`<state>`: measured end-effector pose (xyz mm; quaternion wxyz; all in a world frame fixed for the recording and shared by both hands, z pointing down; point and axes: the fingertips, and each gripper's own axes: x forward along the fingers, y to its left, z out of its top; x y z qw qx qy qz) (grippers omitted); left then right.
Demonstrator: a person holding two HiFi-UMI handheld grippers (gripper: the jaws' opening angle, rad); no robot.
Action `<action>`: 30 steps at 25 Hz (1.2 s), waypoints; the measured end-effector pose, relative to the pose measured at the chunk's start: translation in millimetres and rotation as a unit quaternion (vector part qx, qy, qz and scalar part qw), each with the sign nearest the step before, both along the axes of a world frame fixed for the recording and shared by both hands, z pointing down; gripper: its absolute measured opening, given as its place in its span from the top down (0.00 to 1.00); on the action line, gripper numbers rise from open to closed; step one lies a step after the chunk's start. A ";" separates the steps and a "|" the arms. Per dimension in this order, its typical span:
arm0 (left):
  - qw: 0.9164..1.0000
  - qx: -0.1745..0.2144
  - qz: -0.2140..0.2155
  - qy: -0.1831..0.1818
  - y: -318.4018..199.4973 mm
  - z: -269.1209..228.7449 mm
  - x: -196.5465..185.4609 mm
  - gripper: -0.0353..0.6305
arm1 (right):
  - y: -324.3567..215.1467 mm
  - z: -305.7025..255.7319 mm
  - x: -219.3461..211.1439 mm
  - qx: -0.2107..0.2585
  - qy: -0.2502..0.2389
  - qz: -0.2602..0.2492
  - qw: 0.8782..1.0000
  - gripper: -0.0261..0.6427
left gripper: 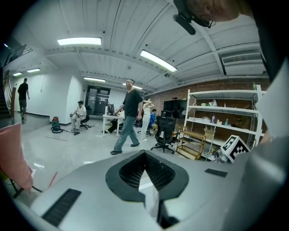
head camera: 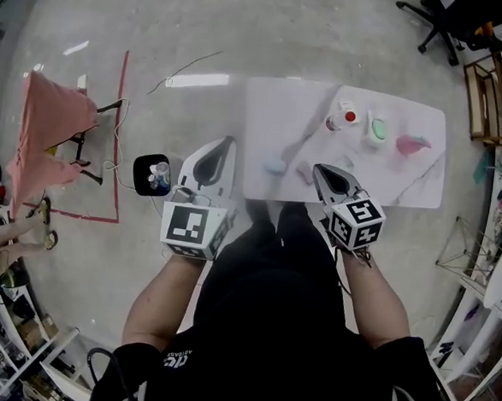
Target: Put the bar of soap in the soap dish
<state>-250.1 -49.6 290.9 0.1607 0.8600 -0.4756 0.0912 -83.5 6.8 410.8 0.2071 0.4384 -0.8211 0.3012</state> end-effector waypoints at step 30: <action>0.994 -0.105 0.039 0.001 5.5 196.7 31.8 0.93 | 11.9 281.4 24.5 -0.139 0.088 -0.022 0.986 0.94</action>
